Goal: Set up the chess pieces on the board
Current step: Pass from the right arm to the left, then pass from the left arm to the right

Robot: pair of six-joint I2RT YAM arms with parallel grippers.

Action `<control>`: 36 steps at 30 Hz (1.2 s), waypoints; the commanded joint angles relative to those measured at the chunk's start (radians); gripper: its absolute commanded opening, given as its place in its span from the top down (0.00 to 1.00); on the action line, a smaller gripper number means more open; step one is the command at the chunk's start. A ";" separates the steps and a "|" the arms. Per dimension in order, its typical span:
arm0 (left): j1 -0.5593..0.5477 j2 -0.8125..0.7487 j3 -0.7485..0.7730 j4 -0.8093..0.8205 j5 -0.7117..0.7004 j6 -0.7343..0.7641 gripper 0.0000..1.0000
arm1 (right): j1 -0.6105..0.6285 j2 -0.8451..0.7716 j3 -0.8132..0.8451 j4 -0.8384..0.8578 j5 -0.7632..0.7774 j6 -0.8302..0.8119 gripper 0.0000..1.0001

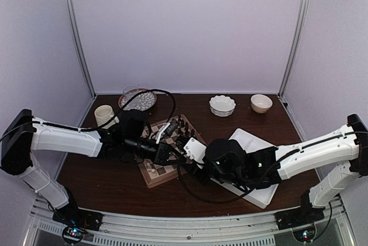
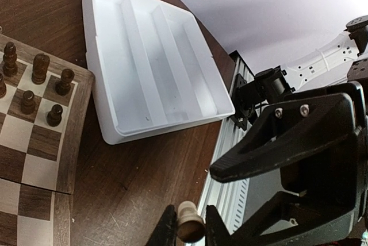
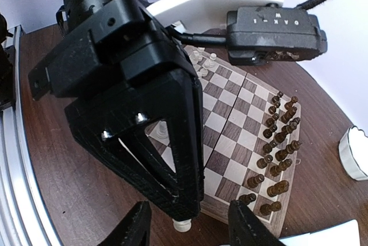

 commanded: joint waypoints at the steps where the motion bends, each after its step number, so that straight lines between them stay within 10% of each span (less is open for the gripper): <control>1: 0.000 -0.025 0.006 -0.011 -0.038 0.028 0.84 | 0.004 -0.015 -0.015 0.034 -0.006 0.028 0.49; 11: 0.026 -0.047 -0.004 -0.013 -0.038 0.032 0.83 | -0.022 -0.138 -0.151 0.165 -0.126 0.174 0.36; 25: 0.035 -0.089 -0.059 0.230 0.081 -0.138 0.84 | -0.071 -0.073 -0.363 0.786 -0.336 0.530 0.35; 36: 0.035 -0.097 -0.069 0.301 0.118 -0.192 0.84 | -0.078 -0.051 -0.374 0.852 -0.310 0.603 0.37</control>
